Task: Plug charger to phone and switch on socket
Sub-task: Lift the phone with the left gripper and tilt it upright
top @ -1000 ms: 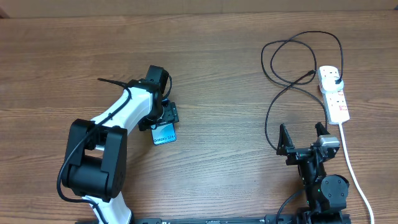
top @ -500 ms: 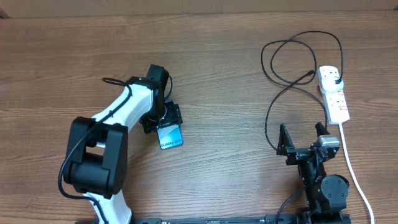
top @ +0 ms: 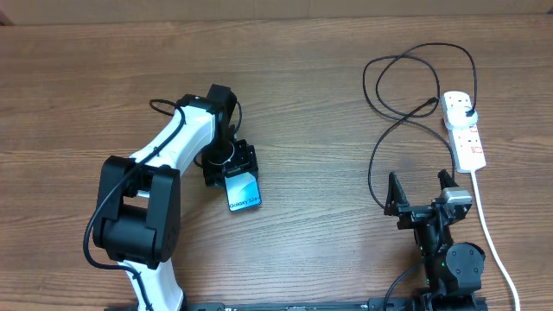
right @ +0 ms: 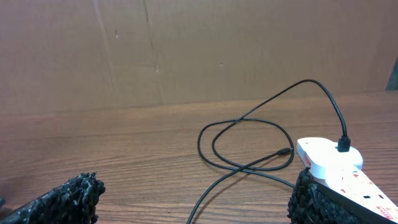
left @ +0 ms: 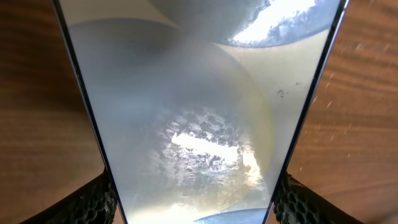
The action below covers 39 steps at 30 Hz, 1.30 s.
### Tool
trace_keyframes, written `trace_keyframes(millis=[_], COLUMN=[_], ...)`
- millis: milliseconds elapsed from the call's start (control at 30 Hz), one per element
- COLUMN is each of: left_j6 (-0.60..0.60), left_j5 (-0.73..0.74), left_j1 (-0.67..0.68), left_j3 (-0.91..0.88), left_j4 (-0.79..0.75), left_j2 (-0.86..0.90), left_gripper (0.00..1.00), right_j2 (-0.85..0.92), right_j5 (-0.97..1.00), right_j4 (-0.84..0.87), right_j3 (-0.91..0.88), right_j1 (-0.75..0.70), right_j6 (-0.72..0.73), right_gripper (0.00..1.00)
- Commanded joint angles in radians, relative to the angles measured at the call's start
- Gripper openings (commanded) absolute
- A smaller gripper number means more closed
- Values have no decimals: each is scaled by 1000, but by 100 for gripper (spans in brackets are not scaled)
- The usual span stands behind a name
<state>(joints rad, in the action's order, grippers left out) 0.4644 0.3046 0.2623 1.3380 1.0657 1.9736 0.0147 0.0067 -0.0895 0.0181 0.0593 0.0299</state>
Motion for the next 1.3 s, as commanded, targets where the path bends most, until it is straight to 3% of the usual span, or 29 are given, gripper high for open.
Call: trace_keyframes(millis=[0,333,767,1267], left_j6=[-41,-226,-286,-315], left_j5=[79,386,879,1078], left_j1=[6,6,6,6], left_j3=[26,26,26,26], left_j4=[32,119,130,105], left_j2=[3,3,3,3], left_gripper=[62,61,57,59], right_j2=[-9,-9,-9,-9], right_j5=[-1,-1,-1,-1], right_j4=[6,6,6,6], right_j3=[-10,-10,-11,-10], right_j1=[-5,-5,-5,-5], right_j6=[-2,-2,-2,-2], right_gripper=[100,100,100,100])
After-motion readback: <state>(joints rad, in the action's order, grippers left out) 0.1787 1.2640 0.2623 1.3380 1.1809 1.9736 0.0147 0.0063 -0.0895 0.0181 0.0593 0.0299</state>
